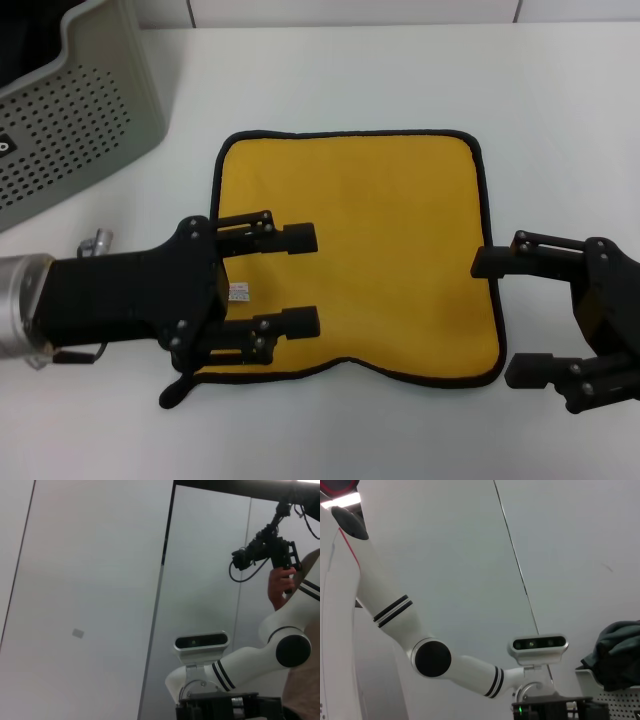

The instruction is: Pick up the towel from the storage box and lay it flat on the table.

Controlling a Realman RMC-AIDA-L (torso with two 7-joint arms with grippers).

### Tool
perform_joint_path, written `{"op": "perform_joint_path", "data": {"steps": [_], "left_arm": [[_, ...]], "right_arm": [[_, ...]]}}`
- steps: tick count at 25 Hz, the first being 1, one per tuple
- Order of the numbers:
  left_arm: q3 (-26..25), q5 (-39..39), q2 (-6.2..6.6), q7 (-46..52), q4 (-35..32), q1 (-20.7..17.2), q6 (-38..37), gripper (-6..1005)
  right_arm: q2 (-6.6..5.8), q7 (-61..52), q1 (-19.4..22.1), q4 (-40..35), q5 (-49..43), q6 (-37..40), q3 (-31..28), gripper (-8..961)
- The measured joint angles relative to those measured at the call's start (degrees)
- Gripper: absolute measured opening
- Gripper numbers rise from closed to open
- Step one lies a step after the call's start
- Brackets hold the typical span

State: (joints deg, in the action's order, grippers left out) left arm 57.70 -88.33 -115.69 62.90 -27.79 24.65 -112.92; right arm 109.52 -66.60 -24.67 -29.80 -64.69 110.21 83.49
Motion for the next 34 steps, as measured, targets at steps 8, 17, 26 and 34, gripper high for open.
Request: {"op": "perform_joint_path", "data": {"steps": [8,17,26,34], "left_arm": [[-0.2,0.1,-0.41,-0.4,0.0,-2.4,-1.3,698],[-0.4,0.7,-0.42,-0.5,-0.1,-2.8,-1.8,698],[-0.4,0.7,-0.42,-0.5,-0.1,-2.9,-1.9,698],[-0.1,0.7,-0.53,-0.3,0.0,-2.9,-1.9,698]], "right_arm": [[-0.09,0.0,-0.3,0.0,-0.1,-0.2,0.0,872],[-0.07,0.2,-0.1,0.1,0.1,-0.7,0.0,872],[0.16,0.2,0.0,0.3,-0.1,-0.8,-1.2,872],[0.17,0.2,0.0,0.2,-0.2,-0.9,-1.4,872]]}}
